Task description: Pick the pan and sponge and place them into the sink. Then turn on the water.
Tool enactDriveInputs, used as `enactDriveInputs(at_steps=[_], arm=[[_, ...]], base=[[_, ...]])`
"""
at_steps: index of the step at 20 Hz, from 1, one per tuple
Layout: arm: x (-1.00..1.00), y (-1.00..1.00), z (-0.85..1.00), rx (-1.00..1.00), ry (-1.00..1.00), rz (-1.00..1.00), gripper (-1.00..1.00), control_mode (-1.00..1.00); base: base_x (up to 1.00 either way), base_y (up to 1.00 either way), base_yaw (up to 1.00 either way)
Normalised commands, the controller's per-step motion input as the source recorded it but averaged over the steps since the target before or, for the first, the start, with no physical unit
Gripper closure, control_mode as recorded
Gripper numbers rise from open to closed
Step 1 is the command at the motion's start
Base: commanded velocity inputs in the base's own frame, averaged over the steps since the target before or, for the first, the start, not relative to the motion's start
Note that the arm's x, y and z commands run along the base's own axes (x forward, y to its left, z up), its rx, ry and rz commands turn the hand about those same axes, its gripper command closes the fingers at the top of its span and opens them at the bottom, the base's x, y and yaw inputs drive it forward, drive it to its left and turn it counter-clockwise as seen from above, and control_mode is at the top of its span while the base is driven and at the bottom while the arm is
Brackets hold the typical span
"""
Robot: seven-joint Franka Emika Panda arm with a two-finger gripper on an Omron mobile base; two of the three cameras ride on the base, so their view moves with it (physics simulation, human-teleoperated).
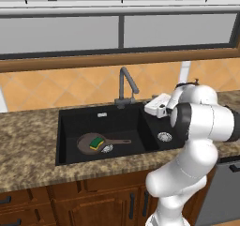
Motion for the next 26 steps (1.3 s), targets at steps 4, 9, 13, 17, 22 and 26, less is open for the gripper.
enactDriveInputs(at_steps=[4, 9, 13, 17, 22, 26], arm=[[0.18, 0.00, 0.00, 0.00, -0.22, 0.00, -1.00, -1.00], [0.20, 0.04, 0.00, 0.00, -0.19, -0.01, -1.00, -1.00], [0.26, 0.02, 0.00, 0.00, -0.05, -0.01, -1.00, -1.00], [0.27, 0.00, 0.00, 0.01, 0.00, -0.04, -1.00, -1.00], [0.20, 0.11, 0.00, 0.01, 0.00, -0.12, -1.00, -1.00], [0.25, 0.16, 0.00, 0.00, 0.00, -0.12, -1.00, -1.00]], base=[[0.00, 0.00, 0.00], [0.00, 0.00, 0.00], [0.00, 0.00, 0.00], [0.00, 0.00, 0.00], [0.00, 0.00, 0.00], [0.00, 0.00, 0.00]])
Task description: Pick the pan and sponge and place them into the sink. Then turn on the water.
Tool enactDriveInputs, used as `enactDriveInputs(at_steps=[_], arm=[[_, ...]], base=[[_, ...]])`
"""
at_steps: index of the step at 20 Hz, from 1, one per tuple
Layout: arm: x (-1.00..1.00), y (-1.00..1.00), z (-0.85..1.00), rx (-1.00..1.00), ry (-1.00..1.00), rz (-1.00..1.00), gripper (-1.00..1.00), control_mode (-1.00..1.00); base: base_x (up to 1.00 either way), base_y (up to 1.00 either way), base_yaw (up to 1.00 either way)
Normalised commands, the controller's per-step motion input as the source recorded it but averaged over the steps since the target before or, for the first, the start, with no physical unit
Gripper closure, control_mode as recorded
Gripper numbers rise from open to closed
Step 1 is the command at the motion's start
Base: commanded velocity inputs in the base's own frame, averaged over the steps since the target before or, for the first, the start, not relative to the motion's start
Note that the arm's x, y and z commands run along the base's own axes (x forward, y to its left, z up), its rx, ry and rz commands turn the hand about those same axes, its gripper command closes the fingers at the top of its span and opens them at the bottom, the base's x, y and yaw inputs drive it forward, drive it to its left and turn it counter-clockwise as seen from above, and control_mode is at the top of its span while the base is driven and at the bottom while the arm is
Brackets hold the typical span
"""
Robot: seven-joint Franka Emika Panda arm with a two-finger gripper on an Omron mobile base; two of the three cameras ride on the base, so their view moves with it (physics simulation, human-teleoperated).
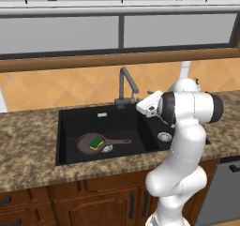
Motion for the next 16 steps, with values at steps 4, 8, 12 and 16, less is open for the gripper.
enactDriveInputs(at_steps=[4, 8, 12, 16], arm=[[0.37, 0.05, 0.00, 0.00, 0.00, -0.08, -1.00, -1.00], [0.40, 0.00, -0.03, 0.00, 0.00, -0.05, -1.00, -1.00], [0.42, 0.00, -0.16, 0.01, 0.00, -0.03, -1.00, -1.00], [0.34, 0.00, -0.34, 0.00, 0.00, -0.01, -1.00, -1.00]], base=[[0.00, 0.00, 0.00], [0.00, 0.00, 0.00], [0.00, 0.00, 0.00], [0.00, 0.00, 0.00]])
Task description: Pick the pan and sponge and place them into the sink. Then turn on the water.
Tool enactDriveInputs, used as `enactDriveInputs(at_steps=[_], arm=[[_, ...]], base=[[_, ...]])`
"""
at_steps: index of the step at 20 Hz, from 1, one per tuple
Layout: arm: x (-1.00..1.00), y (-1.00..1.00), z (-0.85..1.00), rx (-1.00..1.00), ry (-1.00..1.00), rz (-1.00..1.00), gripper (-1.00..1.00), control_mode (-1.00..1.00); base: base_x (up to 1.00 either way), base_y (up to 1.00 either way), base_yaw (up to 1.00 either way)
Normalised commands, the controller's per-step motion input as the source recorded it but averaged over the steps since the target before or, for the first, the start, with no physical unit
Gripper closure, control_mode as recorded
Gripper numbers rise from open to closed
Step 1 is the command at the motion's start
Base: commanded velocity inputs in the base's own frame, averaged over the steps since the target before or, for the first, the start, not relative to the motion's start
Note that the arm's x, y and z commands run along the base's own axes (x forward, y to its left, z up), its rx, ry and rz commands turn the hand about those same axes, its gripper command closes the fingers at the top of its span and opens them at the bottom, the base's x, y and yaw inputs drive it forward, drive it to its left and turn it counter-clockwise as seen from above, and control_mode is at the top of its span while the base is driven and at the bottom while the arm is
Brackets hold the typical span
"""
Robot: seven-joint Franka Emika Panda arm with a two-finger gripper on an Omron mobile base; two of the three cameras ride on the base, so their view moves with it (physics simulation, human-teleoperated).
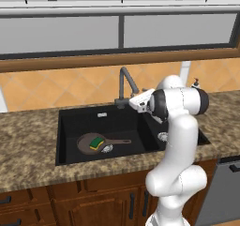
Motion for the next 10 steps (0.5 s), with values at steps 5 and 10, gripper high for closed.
enactDriveInputs(at_steps=[5, 10], arm=[[0.24, -0.02, -0.38, 0.03, 0.00, 0.00, -1.00, -1.00], [0.28, -0.07, -0.08, 0.10, 0.00, -0.01, -1.00, -1.00]], base=[[0.00, 0.00, 0.00], [0.00, 0.00, 0.00]])
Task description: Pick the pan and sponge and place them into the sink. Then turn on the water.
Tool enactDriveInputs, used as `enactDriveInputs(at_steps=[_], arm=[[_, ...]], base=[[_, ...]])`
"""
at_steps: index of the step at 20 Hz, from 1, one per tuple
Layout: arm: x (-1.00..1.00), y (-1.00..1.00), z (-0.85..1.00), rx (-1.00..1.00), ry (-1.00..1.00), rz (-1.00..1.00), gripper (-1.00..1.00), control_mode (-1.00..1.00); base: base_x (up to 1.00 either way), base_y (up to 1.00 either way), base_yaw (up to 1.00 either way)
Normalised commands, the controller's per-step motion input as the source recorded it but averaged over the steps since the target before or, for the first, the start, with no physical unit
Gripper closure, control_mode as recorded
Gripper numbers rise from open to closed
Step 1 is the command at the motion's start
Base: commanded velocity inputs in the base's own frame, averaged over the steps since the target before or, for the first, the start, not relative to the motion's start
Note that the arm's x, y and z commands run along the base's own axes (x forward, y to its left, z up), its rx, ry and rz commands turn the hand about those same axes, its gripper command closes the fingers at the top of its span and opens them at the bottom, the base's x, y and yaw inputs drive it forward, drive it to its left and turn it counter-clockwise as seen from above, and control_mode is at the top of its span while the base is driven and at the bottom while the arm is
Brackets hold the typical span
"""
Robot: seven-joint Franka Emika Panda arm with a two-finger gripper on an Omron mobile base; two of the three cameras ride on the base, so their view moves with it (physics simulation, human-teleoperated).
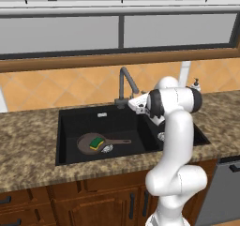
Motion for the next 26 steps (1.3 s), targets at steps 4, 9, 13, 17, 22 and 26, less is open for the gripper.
enactDriveInputs(at_steps=[4, 9, 13, 17, 22, 26], arm=[[0.26, -0.01, 0.00, 0.10, 0.00, -0.04, -1.00, -1.00], [0.27, 0.00, 0.00, 0.08, 0.00, -0.04, -1.00, -1.00], [0.30, 0.00, -0.01, 0.06, 0.00, -0.03, -1.00, -1.00], [0.30, 0.00, -0.11, 0.02, 0.00, -0.03, -1.00, -1.00], [0.21, 0.00, -0.25, 0.00, 0.00, -0.04, -1.00, -1.00], [0.19, 0.00, -0.24, 0.00, 0.00, -0.04, -1.00, -1.00]], base=[[0.00, 0.00, 0.00], [0.00, 0.00, 0.00], [0.00, 0.00, 0.00], [0.00, 0.00, 0.00], [0.00, 0.00, 0.00], [0.00, 0.00, 0.00]])
